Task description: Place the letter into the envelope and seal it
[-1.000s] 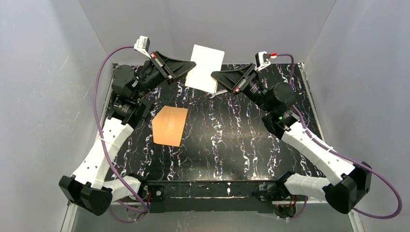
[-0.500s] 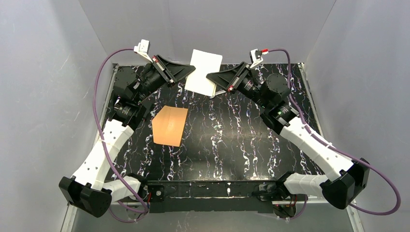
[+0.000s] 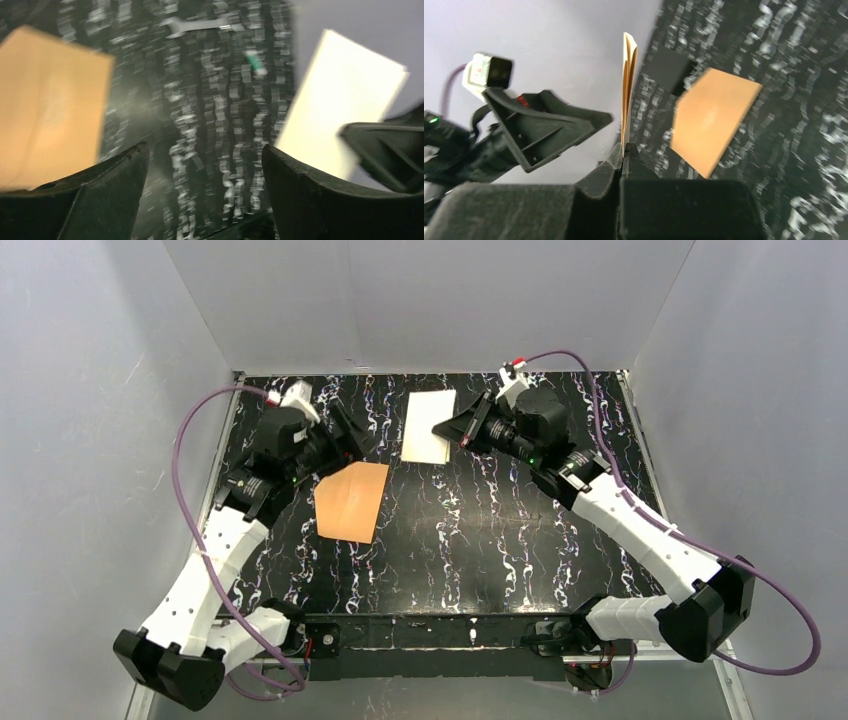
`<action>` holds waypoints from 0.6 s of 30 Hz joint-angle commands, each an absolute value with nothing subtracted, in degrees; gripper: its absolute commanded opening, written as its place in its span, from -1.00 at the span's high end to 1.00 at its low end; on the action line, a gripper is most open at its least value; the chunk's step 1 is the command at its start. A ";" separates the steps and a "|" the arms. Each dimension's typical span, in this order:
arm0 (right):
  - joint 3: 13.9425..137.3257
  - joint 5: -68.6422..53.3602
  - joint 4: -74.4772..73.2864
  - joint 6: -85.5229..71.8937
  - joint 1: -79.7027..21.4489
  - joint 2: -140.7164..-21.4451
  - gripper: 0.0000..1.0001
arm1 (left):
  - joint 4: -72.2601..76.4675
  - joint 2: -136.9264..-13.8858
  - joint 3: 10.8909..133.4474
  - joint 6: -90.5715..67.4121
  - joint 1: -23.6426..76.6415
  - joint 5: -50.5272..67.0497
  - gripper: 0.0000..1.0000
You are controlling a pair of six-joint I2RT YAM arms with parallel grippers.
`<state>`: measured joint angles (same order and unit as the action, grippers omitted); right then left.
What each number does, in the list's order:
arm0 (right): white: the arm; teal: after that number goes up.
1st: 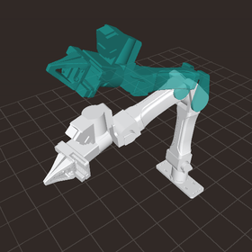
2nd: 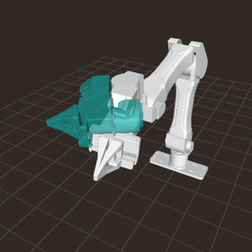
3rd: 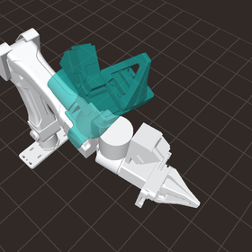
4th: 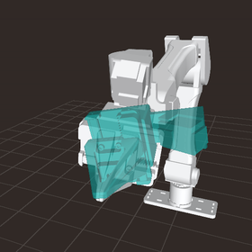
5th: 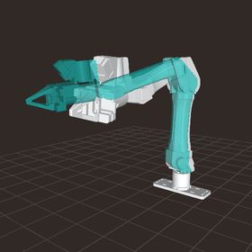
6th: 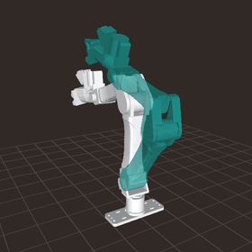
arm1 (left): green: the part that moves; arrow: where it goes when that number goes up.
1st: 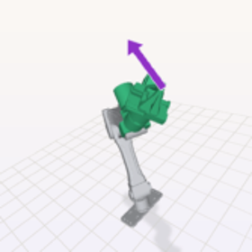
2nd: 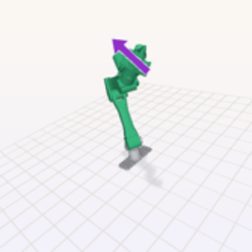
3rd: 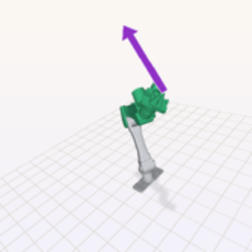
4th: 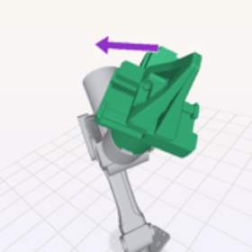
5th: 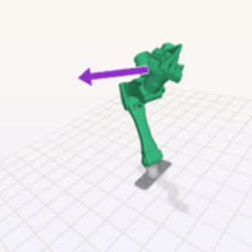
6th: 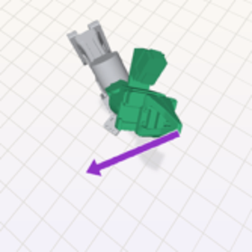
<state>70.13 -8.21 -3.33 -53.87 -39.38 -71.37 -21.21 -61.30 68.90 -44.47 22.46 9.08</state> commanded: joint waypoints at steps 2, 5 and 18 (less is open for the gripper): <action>65.76 -4.00 -9.19 -47.77 -39.04 -72.42 0.97 | -41.25 -54.78 59.98 -38.78 19.39 -7.85 -0.69; 66.27 -4.17 -10.62 -44.86 -39.08 -75.76 0.97 | -38.75 -53.99 53.88 -40.15 10.82 3.16 -0.70; 73.16 -10.20 -7.07 -38.55 -39.11 -89.49 0.97 | -21.24 -68.74 42.45 -42.07 1.91 2.08 -0.75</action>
<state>70.41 -8.73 -11.64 -41.41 -39.33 -91.13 -30.02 -63.64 43.68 -42.06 3.79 2.20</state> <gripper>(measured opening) 0.030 0.872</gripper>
